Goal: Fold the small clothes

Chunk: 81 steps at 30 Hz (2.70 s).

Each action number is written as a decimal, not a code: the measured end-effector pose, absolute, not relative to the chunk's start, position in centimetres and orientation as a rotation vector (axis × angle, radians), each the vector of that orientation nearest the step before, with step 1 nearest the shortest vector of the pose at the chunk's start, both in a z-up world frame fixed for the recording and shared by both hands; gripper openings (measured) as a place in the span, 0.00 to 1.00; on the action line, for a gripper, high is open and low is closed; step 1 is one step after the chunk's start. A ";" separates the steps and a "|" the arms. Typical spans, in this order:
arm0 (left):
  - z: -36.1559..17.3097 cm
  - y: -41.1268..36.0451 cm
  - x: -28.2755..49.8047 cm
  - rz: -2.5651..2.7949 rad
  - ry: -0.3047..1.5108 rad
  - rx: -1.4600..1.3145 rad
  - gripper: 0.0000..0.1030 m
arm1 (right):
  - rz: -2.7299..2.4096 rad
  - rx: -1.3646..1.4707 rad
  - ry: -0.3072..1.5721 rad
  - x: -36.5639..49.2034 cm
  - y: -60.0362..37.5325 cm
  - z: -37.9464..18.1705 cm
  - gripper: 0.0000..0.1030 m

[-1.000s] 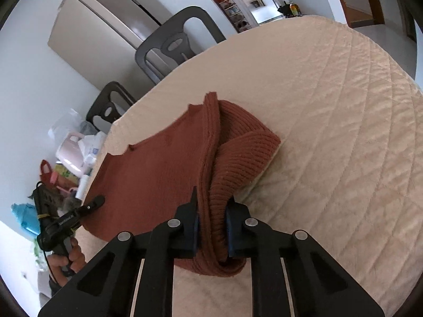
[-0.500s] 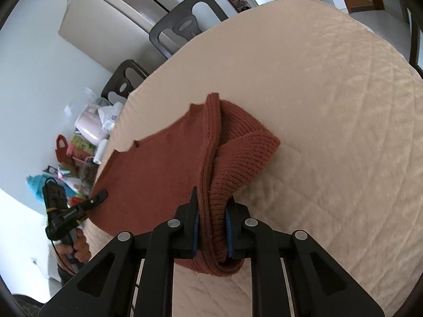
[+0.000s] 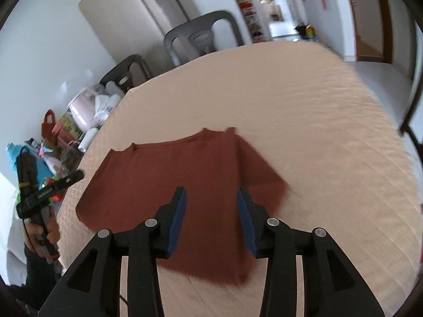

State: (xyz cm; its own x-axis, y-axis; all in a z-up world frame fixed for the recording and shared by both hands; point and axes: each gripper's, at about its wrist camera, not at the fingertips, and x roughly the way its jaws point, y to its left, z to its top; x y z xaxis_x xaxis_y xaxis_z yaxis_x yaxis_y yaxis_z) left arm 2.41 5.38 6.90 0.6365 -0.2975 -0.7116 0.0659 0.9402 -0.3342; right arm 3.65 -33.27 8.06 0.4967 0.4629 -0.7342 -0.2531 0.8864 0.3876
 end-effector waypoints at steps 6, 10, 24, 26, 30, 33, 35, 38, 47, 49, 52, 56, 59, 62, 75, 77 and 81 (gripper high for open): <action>3.4 4.6 6.0 -0.167 0.951 -0.287 0.37 | 0.370 0.295 1.054 8.3 -33.2 4.2 0.36; 3.8 4.3 5.7 -0.174 0.925 -0.246 0.10 | 0.410 0.298 1.028 8.3 -33.4 4.8 0.07; 2.6 6.5 6.4 -0.098 0.895 -0.331 0.01 | 0.335 0.358 0.984 9.8 -35.2 3.4 0.06; 3.5 6.6 5.8 -0.129 0.887 -0.346 0.01 | 0.337 0.355 0.998 9.6 -35.2 3.9 0.10; 6.2 5.8 3.4 -0.219 0.826 -0.286 0.38 | 0.399 0.305 0.917 6.6 -35.1 7.2 0.31; 5.5 5.7 4.3 -0.182 0.866 -0.231 0.61 | 0.452 0.251 0.904 4.7 -34.1 8.0 0.45; 4.3 6.0 5.6 -0.141 0.919 -0.245 0.58 | 0.453 0.220 0.913 3.9 -33.3 7.4 0.45; 2.9 6.2 6.8 -0.140 0.947 -0.304 0.29 | 0.459 0.246 0.953 3.2 -32.9 6.0 0.45; 3.9 6.4 6.6 -0.165 0.858 -0.295 0.09 | 0.395 0.175 0.934 1.6 -32.9 4.9 0.38; 2.9 6.1 7.7 -0.159 0.924 -0.286 0.11 | 0.378 0.162 0.932 1.4 -32.5 5.1 0.38; 3.3 6.4 7.2 -0.144 0.907 -0.294 0.14 | 0.405 0.163 0.918 0.8 -31.6 6.1 0.38; 6.3 6.2 4.0 -0.148 0.829 -0.275 0.25 | 0.453 0.113 0.903 -0.1 -29.4 6.9 0.38; 7.7 4.3 1.3 -0.237 0.786 -0.252 0.39 | 0.502 0.079 0.918 -0.7 -27.8 6.2 0.38; 7.0 1.7 -0.1 -0.314 0.823 -0.193 0.39 | 0.486 0.009 0.934 -0.9 -26.3 4.7 0.38; 4.1 -2.1 -3.5 -0.211 0.880 -0.085 0.39 | 0.418 -0.093 0.904 -4.0 -25.4 5.0 0.39; 4.3 -2.1 -3.7 -0.200 0.885 -0.092 0.39 | 0.417 -0.086 0.895 -4.2 -25.6 5.7 0.39; 4.3 -1.7 -3.8 -0.183 0.879 -0.089 0.39 | 0.387 -0.083 0.857 -4.4 -26.5 6.5 0.39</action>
State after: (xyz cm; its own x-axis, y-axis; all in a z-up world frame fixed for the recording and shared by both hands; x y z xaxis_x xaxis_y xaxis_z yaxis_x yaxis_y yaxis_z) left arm -3.84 -1.74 4.26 0.6234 -0.1955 -0.7571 0.1222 0.9807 -0.1526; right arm -4.38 -26.50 6.50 0.5894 0.2993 -0.7504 -0.3651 0.9273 0.0831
